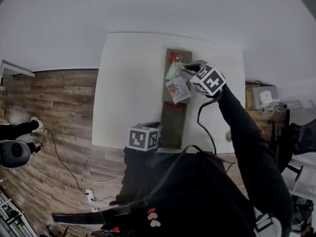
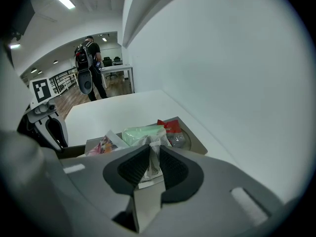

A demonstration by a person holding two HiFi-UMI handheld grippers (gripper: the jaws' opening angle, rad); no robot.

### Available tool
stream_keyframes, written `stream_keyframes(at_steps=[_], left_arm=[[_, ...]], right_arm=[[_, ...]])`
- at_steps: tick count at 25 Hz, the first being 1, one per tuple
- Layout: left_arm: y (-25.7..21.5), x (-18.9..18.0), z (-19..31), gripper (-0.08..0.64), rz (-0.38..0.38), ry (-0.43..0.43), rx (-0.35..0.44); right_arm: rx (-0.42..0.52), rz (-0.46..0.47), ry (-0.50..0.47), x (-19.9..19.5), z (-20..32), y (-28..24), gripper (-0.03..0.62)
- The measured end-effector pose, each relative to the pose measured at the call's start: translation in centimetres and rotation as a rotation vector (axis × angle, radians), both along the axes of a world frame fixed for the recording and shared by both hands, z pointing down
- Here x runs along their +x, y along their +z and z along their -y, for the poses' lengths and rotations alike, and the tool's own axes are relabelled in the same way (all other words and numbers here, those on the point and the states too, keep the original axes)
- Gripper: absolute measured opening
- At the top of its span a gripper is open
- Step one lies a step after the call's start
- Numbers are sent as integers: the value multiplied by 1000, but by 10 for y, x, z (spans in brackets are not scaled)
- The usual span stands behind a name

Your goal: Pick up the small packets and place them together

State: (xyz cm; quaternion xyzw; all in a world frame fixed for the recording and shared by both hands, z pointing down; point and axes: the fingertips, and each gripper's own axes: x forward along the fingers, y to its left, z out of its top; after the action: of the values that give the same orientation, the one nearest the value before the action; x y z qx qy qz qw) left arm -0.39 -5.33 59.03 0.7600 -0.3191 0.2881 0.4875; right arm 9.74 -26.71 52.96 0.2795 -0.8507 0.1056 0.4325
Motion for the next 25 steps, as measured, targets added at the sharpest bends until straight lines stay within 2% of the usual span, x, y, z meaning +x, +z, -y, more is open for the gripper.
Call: stream_keyframes(at_steps=[10, 20, 25], left_arm=[[1, 2, 2, 60, 7, 5, -1], [-3, 3, 8, 60, 8, 18, 15], [-21, 3, 19, 60, -19, 26, 67]], right_arm=[[-11, 4, -19, 0, 0, -1, 134], [62, 22, -18, 7, 5, -31, 137], [108, 79, 43, 20, -4, -57, 135]])
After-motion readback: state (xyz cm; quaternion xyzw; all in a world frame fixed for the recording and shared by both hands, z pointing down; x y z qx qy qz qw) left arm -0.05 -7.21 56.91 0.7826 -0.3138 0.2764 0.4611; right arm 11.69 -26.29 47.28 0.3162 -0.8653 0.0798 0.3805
